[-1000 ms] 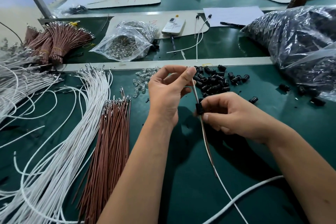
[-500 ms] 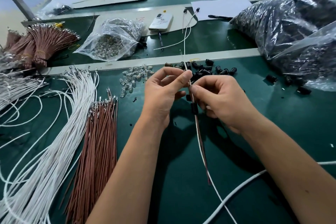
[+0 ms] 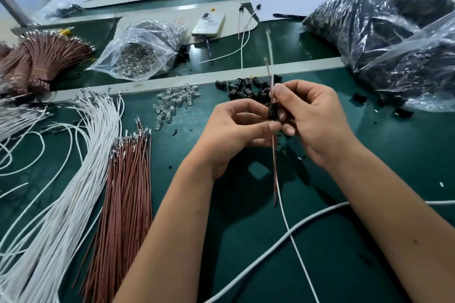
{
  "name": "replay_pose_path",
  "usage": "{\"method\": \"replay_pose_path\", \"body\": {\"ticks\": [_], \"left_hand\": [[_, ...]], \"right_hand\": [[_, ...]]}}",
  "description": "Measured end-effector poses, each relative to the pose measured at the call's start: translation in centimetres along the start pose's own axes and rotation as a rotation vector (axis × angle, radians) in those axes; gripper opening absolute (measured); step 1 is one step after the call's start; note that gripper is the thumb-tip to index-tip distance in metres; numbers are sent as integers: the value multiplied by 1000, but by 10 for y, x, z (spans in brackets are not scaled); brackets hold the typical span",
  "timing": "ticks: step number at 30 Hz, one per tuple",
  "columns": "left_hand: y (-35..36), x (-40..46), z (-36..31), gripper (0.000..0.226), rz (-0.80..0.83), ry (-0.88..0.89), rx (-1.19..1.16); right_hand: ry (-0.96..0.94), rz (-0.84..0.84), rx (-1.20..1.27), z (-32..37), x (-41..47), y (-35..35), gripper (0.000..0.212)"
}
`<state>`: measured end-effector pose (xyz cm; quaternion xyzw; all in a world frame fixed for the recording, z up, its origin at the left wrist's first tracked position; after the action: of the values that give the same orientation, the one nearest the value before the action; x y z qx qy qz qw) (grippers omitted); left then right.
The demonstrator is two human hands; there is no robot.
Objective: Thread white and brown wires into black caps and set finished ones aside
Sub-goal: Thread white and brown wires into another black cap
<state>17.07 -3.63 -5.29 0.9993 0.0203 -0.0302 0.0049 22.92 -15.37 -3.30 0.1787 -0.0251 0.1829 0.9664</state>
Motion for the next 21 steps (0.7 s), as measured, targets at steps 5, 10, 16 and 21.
{"method": "replay_pose_path", "body": {"ticks": [5, 10, 16, 21], "left_hand": [[-19, 2, -2, 17, -106, 15, -224], [-35, 4, 2, 15, -220, 6, -206], [-41, 2, 1, 18, -249, -2, -89], [-48, 0, -1, 18, -234, -6, -65]], "right_hand": [[149, 134, -138, -17, -5, 11, 26], [166, 233, -248, -20, -9, 20, 14], [148, 255, -234, -20, -9, 19, 12], [174, 301, -228, -20, -10, 20, 8]]}}
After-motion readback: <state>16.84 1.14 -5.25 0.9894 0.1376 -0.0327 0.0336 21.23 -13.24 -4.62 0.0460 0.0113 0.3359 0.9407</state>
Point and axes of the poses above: each hand's wrist, its own x-axis towards the middle knuckle, its own y-axis out of the palm, z = x × y, the point moved 10 cm from there along x, towards the middle knuckle, and after that the axes turned 10 degrees about x, right-handed, at the moved point
